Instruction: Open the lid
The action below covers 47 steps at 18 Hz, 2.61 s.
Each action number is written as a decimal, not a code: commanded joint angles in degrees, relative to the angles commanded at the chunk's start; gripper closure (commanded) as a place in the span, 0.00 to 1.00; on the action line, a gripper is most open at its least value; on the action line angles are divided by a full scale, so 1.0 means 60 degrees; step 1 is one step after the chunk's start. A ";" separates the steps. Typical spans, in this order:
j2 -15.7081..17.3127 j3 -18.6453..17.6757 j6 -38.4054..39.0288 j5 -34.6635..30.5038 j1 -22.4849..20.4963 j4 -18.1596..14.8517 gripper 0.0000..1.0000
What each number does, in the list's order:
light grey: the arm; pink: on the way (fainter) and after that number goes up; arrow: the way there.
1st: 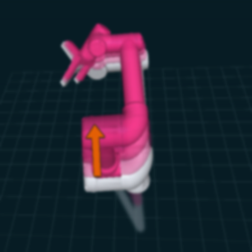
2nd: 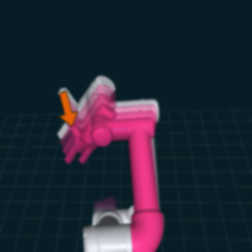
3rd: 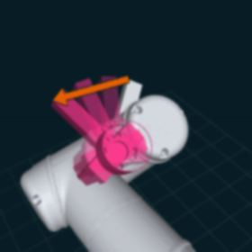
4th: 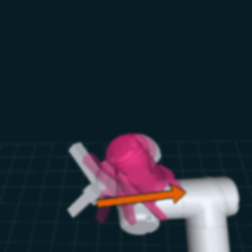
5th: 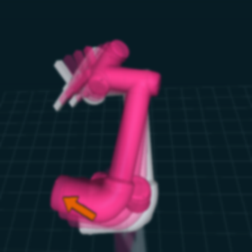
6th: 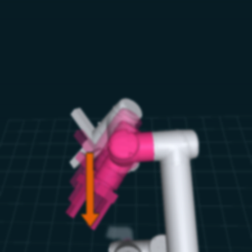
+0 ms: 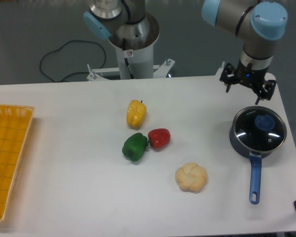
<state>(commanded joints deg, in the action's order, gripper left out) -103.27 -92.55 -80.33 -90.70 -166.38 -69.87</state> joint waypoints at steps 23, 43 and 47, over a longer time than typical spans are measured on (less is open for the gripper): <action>-0.0673 0.0454 0.3000 -0.0001 -0.0352 0.0190 0.00; -0.2373 0.1582 0.4863 0.0014 -0.0396 0.1010 0.00; -0.2417 0.1582 0.5052 0.0014 -0.0367 0.1011 0.00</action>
<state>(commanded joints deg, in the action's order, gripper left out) -117.77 -83.06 -50.02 -90.62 -168.58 -63.81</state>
